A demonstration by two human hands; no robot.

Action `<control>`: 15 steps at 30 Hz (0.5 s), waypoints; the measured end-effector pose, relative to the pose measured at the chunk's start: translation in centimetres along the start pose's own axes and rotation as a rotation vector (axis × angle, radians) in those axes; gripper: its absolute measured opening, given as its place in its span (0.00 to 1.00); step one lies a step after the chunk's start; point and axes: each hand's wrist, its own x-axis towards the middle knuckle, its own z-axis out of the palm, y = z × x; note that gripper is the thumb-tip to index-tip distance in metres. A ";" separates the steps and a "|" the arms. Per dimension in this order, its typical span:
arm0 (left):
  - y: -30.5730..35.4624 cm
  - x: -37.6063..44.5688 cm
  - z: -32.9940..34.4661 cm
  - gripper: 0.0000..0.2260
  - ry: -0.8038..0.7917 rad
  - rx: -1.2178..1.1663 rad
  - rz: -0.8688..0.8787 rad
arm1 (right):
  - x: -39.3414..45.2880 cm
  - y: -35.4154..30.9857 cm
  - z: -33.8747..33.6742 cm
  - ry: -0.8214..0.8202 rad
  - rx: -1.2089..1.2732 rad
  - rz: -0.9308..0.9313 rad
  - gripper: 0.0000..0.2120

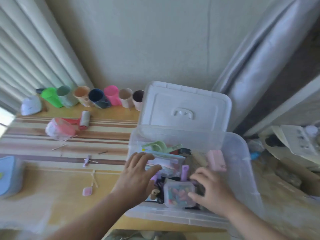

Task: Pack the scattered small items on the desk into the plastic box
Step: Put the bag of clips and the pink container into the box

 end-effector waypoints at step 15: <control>-21.4 -6.1 -4.5 0.31 0.025 -0.031 -0.625 | 17.3 -19.3 0.2 0.327 0.015 -0.305 0.25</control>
